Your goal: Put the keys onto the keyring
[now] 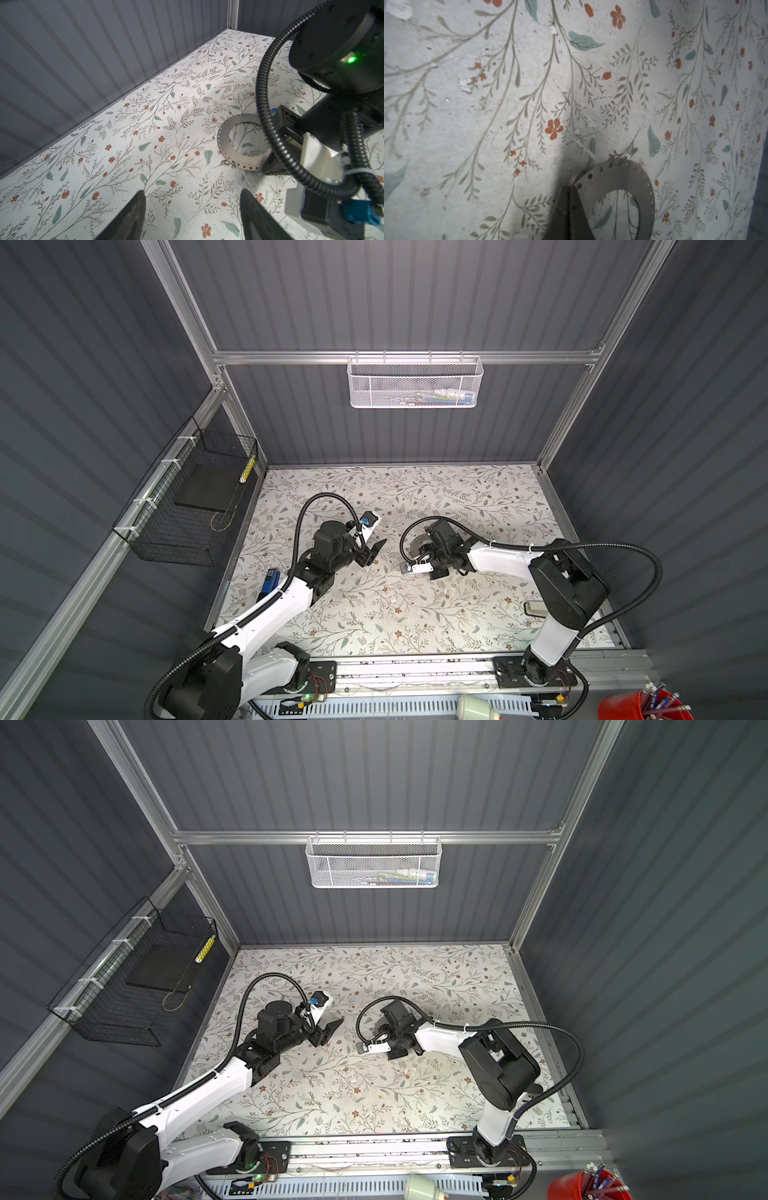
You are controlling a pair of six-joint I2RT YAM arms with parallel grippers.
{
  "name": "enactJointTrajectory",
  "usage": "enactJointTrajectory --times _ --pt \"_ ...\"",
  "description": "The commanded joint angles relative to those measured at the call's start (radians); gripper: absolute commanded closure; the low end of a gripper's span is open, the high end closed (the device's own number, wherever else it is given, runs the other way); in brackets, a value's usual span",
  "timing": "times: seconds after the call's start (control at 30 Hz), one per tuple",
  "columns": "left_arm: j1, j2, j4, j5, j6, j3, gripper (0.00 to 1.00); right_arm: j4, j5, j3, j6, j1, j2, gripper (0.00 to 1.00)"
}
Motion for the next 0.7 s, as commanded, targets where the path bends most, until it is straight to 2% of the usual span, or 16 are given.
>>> enactJointTrajectory --times 0.0,0.2,0.4,0.47,0.53,0.67 --pt "0.005 -0.008 -0.004 0.009 0.009 0.005 0.28 -0.003 -0.008 -0.012 0.002 0.007 -0.006 0.98" --pt "0.005 -0.011 -0.004 0.009 0.010 0.005 0.29 -0.008 -0.054 -0.013 0.047 0.005 -0.049 1.00" --pt "0.005 -0.016 0.001 0.010 0.007 0.001 0.29 -0.077 -0.213 0.011 0.109 -0.012 -0.126 1.00" --pt "0.005 -0.017 0.002 0.009 0.007 0.001 0.29 -0.099 -0.222 0.017 0.110 -0.016 -0.136 1.00" --pt "0.005 -0.017 0.002 0.011 0.007 0.002 0.29 -0.122 -0.175 0.030 0.115 -0.015 -0.126 0.96" --pt "0.005 -0.021 0.002 -0.005 0.009 0.000 0.28 -0.131 -0.051 0.043 0.158 0.002 -0.089 0.77"
